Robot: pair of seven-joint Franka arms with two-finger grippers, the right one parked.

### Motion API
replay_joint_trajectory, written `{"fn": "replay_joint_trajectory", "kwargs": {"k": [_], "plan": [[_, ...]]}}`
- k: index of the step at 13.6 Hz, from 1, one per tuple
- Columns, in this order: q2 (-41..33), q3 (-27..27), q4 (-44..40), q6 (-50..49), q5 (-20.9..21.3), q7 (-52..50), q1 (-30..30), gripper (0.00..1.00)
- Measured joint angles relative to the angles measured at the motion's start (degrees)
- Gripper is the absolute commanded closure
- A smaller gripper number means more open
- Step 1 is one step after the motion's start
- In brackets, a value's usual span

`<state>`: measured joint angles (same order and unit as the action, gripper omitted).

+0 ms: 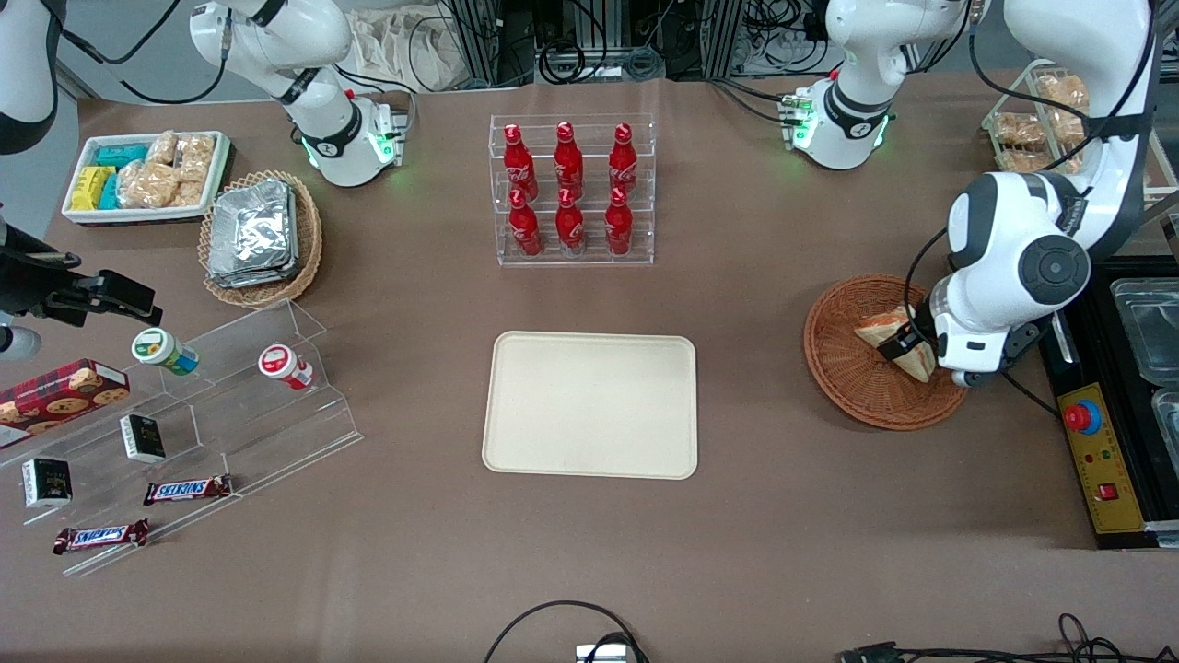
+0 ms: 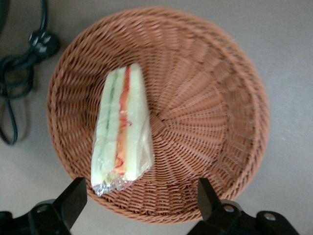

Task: Place sandwich from basket to tray
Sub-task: 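Lower the left gripper over the wrapped sandwich in the basket, then close the left gripper on the sandwich and lift it from the basket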

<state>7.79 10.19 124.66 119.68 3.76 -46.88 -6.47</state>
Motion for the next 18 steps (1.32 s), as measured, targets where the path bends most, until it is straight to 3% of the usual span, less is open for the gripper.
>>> {"fn": "replay_joint_trajectory", "kwargs": {"k": [6, 18], "plan": [[2.8, -4.3, 0.9, 0.5, 0.6, -3.7, -0.3, 0.00], [7.4, -4.4, 1.0, 3.0, -1.2, -6.8, -2.0, 0.00]]}}
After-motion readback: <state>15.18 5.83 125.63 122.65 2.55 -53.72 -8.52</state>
